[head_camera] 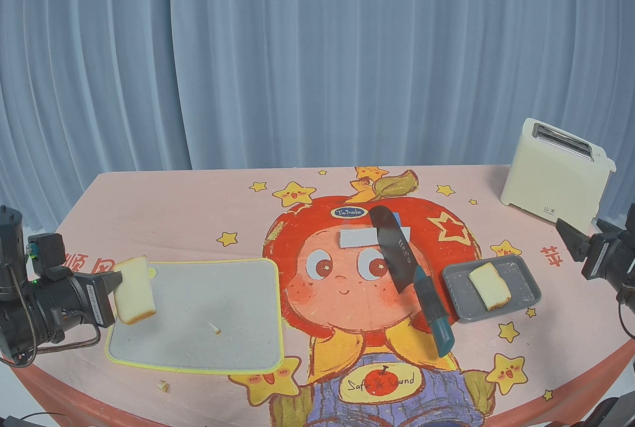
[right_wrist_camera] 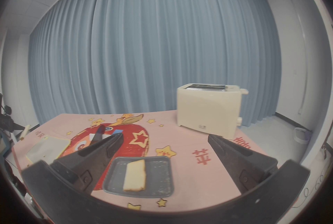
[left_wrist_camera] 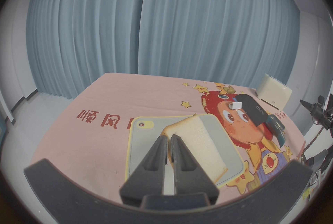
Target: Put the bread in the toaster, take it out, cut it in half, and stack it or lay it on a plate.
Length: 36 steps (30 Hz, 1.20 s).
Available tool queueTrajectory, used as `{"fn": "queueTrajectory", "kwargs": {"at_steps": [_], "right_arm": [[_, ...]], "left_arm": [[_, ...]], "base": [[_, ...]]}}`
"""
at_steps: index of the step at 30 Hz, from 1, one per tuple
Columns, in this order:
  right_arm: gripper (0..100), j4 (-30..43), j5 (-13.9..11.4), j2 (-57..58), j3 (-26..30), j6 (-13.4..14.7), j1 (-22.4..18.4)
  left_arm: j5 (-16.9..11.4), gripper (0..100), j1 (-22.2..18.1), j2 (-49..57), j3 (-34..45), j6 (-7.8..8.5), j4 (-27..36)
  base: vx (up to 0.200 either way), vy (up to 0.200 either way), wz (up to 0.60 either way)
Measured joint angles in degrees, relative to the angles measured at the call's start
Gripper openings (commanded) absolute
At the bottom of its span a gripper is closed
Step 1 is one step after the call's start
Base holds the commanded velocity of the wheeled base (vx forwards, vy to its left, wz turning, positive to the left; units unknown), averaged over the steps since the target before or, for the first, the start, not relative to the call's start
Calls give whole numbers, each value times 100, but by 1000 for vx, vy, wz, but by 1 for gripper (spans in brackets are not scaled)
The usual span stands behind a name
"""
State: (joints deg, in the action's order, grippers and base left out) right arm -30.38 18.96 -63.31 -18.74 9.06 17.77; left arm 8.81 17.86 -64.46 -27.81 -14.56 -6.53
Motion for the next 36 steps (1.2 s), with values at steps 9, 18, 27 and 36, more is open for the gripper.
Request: {"fn": "queueTrajectory", "kwargs": {"at_steps": [9, 18, 27, 36], "right_arm": [[100, 28, -33, 1017, 491, -435, -863], [100, 63, -346, 2623, 1292, -523, -1237], [100, 1552, -1124, 4341, 1740, -736, -1948], [100, 2628, -2177, 5581, 1773, -819, -2422]], "left_arm": [[-105, 0, 71, 116, -41, 194, -27], [-154, 0, 52, 149, -334, 328, -35], [-201, 0, 71, 190, -367, 386, -49], [-346, 0, 71, 366, -386, 386, -57]], "base": [[0, 0, 0], [0, 0, 0], [0, 0, 0], [0, 0, 0]]}}
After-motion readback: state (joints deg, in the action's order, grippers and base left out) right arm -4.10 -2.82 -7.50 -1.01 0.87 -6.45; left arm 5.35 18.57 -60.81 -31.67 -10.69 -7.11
